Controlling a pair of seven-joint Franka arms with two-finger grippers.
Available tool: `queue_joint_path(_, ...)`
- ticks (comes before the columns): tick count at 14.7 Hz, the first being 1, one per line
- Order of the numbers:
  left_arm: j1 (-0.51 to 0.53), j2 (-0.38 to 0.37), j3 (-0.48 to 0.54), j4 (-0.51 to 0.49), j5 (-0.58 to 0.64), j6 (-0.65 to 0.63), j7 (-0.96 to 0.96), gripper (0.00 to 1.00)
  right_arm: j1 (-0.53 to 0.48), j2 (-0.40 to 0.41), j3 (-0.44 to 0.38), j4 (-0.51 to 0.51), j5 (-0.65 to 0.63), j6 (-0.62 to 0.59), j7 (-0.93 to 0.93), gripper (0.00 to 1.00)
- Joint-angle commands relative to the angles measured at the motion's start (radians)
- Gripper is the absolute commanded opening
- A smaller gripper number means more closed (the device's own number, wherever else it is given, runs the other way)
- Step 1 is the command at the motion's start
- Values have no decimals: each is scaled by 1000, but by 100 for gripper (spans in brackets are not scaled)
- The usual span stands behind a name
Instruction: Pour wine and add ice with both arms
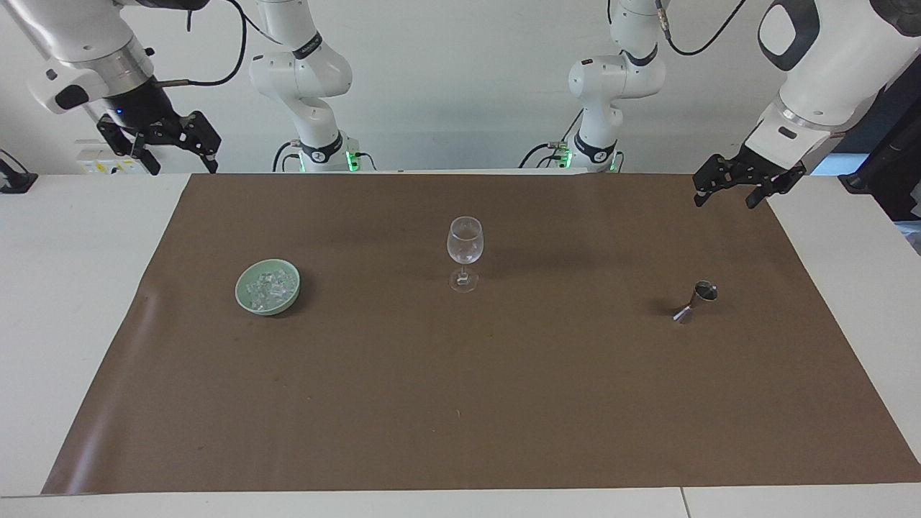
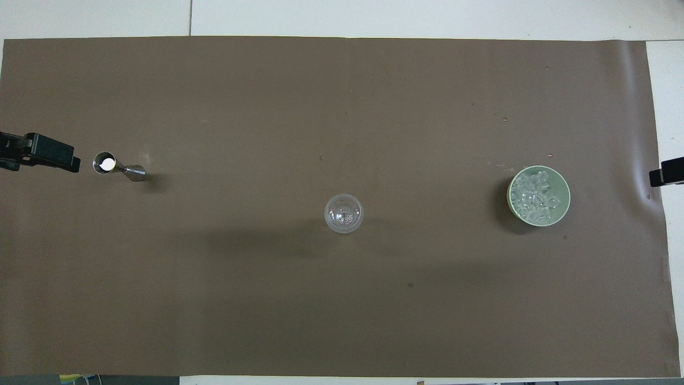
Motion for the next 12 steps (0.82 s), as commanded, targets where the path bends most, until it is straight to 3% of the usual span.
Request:
queue_joint_path(1, 5, -7, 8, 4, -9, 23, 35, 100, -2, -6, 8, -9, -11, 11, 17, 100)
queue_joint_path(12, 7, -24, 8, -21, -9, -17, 23, 100, -2, -9, 11, -13, -11, 11, 19, 100)
